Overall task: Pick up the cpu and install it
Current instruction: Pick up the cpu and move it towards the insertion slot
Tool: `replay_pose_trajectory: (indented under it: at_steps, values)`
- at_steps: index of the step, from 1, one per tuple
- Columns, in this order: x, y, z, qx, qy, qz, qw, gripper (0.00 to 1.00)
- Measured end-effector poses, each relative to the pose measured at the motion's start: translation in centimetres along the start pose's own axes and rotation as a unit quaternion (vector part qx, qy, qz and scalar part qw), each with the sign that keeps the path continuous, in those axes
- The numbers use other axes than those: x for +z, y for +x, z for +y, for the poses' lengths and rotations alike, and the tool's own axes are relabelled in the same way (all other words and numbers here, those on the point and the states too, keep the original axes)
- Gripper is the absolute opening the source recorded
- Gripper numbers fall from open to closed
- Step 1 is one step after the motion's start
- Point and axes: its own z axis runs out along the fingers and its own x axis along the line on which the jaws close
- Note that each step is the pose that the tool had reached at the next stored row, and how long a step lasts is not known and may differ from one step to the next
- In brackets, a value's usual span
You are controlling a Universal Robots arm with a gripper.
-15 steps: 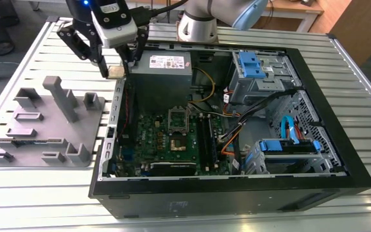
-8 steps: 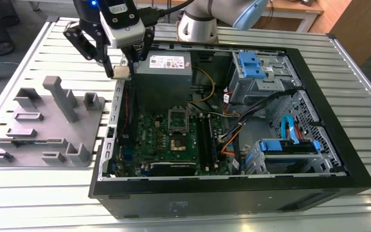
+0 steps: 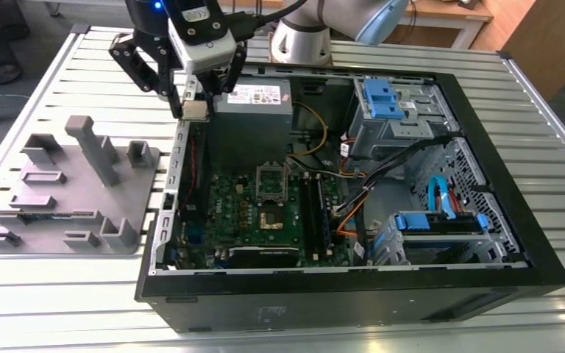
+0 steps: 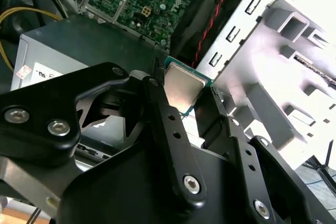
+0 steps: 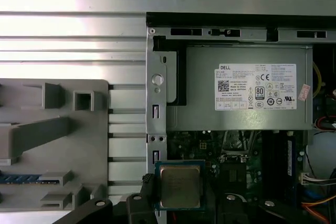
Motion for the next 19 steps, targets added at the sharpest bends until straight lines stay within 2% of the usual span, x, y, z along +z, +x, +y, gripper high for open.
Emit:
replay_pose_trajectory:
  at_steps: [19]
  values:
    - [0.13,-3.02,0.06,0.0,0.0,0.0,1.0,0.47]
